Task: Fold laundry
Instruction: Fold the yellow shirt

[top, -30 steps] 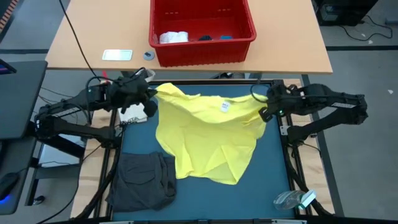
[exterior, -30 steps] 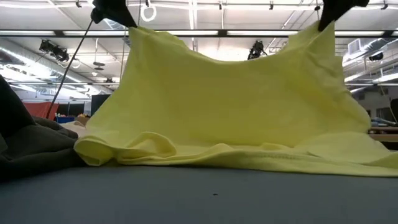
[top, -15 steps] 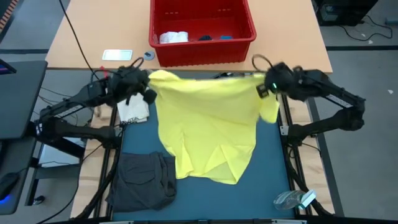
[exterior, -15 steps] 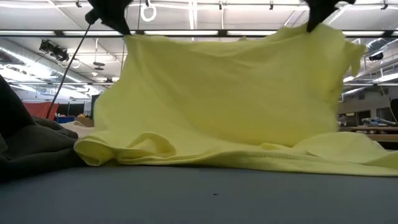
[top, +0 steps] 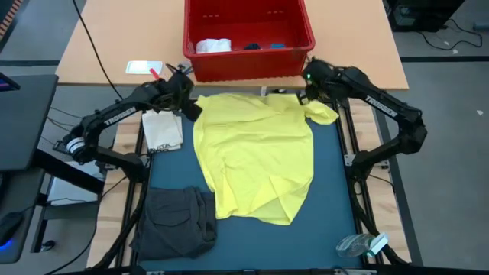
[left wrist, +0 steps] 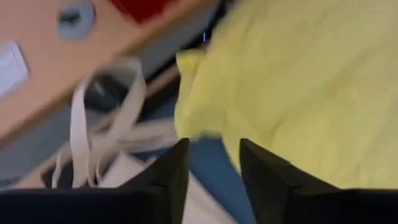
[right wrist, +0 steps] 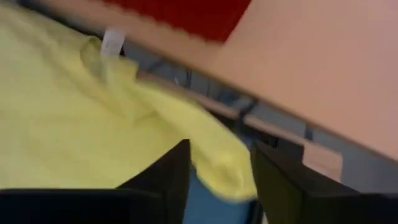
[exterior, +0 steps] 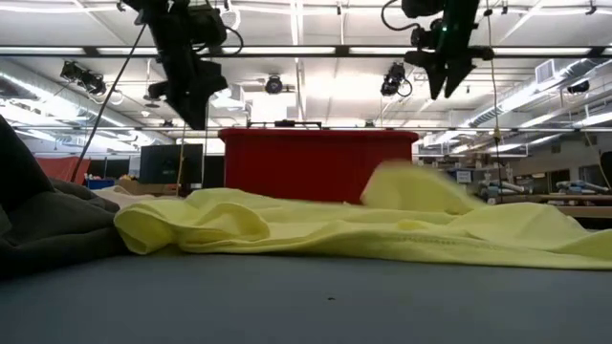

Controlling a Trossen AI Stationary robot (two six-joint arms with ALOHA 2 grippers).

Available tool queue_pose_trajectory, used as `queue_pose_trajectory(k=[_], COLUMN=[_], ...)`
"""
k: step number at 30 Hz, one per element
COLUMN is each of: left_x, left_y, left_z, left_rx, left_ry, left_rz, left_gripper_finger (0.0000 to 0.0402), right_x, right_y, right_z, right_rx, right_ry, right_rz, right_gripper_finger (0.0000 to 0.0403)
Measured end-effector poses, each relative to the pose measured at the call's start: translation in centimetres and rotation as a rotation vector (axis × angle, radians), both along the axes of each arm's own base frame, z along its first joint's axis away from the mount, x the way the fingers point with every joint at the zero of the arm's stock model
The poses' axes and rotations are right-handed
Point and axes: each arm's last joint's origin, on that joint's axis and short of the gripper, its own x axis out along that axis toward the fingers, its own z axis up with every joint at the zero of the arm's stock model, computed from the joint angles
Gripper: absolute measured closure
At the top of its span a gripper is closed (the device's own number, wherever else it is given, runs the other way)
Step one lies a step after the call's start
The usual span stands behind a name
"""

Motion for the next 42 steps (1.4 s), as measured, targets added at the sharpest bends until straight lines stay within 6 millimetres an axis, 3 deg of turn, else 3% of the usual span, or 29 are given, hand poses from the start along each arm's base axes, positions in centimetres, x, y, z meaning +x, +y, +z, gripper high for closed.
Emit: queue_pose_trajectory(k=[3, 6, 9, 13, 18, 23, 31, 37, 42], left_x=[0.0, 0.4, 2.0, 4.5, 8.6, 11.7, 14.0, 14.5, 14.9], left_y=[-1.3, -3.6, -6.2, -9.8, -14.1, -17.4, -22.0, -24.9, -26.7], left_z=[0.1, 1.2, 1.7, 1.2, -0.6, -3.5, -7.7, -9.3, -9.8], left_rx=[-0.053, -0.144, -0.265, -0.338, -0.349, -0.408, -0.54, -0.592, -0.604], left_ry=[0.004, -0.13, -0.26, -0.253, -0.247, -0.205, -0.12, -0.108, -0.136], left_rz=[-0.044, -0.217, -0.434, -0.63, -0.769, -0.769, -0.696, -0.666, -0.695], left_gripper_finger=[0.022, 0.0208, 0.0208, 0.0209, 0.0209, 0.0209, 0.0209, 0.0209, 0.0209], right_x=[0.4, 1.3, 2.6, 3.4, 4.3, 5.3, 7.0, 7.9, 7.1], right_y=[2.0, 4.5, 7.1, 10.3, 14.2, 16.8, 18.6, 20.4, 21.8], right_z=[-0.3, -1.3, -3.4, -7.1, -12.1, -16.2, -20.7, -23.3, -23.5], right_rx=[0.127, 0.296, 0.414, 0.501, 0.562, 0.417, 0.436, 0.524, 0.596], right_ry=[0.009, -0.034, -0.055, -0.092, -0.194, -0.249, -0.14, -0.095, -0.041], right_rz=[0.085, 0.235, 0.391, 0.569, 0.665, 0.693, 0.766, 0.845, 0.817], right_gripper_finger=[0.0203, 0.0199, 0.0201, 0.0202, 0.0204, 0.0214, 0.0224, 0.027, 0.0374])
